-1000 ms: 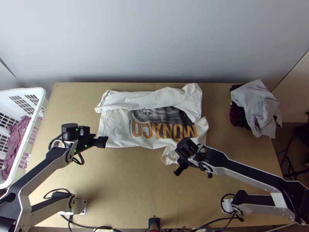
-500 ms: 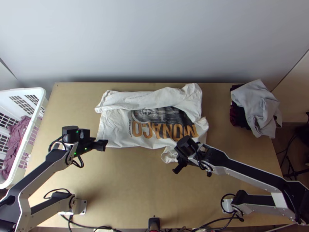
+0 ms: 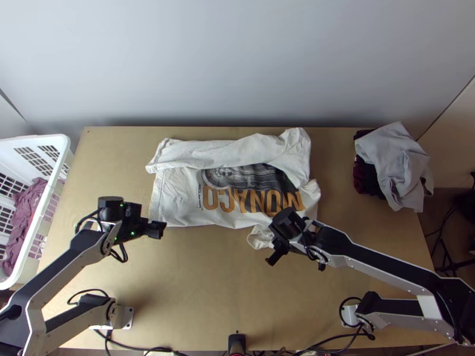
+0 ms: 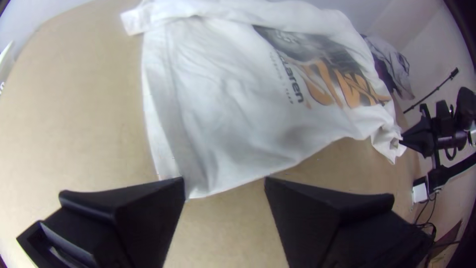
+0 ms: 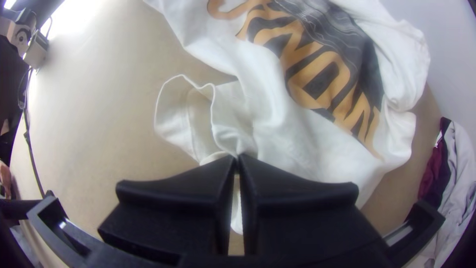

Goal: Fold the t-shirt

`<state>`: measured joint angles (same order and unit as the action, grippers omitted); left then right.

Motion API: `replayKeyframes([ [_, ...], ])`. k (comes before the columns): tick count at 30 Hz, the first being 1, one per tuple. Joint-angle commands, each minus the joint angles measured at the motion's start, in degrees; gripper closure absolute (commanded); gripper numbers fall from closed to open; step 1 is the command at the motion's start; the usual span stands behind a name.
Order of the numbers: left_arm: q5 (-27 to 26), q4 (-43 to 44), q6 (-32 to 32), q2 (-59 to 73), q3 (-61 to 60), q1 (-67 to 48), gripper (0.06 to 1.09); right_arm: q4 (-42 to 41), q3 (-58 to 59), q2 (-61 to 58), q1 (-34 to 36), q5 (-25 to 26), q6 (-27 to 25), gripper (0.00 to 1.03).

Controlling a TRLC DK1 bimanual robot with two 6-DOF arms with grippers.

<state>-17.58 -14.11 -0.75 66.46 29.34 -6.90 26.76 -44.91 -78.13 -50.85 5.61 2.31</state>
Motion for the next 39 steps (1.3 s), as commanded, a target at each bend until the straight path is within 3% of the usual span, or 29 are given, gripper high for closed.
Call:
replayKeyframes([
  [1,-7.5,-5.8,-4.2,-6.0,-0.8,-8.8,1.05,0.0,-1.6,2.4,-1.2,0.5,0.4,1.00],
  [5,-7.4,-3.2,-9.6,-15.2,0.3,-8.2,1.05,0.6,-2.6,4.9,-0.4,0.9,0.3,1.00],
  [13,-7.6,-6.9,-4.2,-15.6,6.5,3.3,1.05,6.9,-9.8,11.9,8.9,0.9,-4.9,1.00],
  [21,-7.6,-5.1,-1.3,-4.7,13.2,12.7,1.05,7.2,-16.4,10.6,19.8,0.0,-13.1,1.00],
  [39,-5.1,-2.7,-3.0,17.1,33.6,14.5,1.05,0.8,-32.8,-7.8,30.7,-4.6,-18.3,1.00],
])
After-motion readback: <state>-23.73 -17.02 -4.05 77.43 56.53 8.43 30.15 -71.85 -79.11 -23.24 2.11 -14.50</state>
